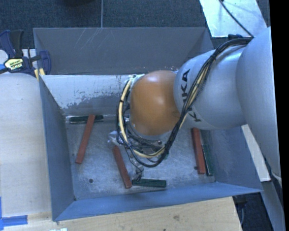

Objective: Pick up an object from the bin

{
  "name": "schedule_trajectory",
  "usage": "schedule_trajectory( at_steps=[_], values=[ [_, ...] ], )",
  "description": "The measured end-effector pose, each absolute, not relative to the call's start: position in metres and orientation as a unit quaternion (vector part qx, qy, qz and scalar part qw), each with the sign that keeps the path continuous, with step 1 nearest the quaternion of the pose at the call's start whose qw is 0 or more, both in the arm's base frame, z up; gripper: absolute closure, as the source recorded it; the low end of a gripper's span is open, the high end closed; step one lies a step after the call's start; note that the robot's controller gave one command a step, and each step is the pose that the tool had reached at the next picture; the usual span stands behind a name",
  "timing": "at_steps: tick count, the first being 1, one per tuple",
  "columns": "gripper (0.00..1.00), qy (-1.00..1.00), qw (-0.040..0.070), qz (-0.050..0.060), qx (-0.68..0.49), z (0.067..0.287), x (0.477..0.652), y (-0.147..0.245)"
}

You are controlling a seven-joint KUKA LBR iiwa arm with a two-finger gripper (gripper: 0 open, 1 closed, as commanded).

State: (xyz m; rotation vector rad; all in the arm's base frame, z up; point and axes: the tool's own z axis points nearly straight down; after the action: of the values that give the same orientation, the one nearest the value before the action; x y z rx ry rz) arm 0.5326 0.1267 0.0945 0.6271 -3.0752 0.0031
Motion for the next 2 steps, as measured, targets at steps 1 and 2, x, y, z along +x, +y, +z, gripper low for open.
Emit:
schedule_trajectory(
  at_steps=[1,2],
  values=[
    [0.00,-0.896,0.000,0.000,0.444,0.075,0.491,0.147],
    [0.00,-0.915,-0.004,0.002,0.404,0.071,0.547,0.087]
  ],
)
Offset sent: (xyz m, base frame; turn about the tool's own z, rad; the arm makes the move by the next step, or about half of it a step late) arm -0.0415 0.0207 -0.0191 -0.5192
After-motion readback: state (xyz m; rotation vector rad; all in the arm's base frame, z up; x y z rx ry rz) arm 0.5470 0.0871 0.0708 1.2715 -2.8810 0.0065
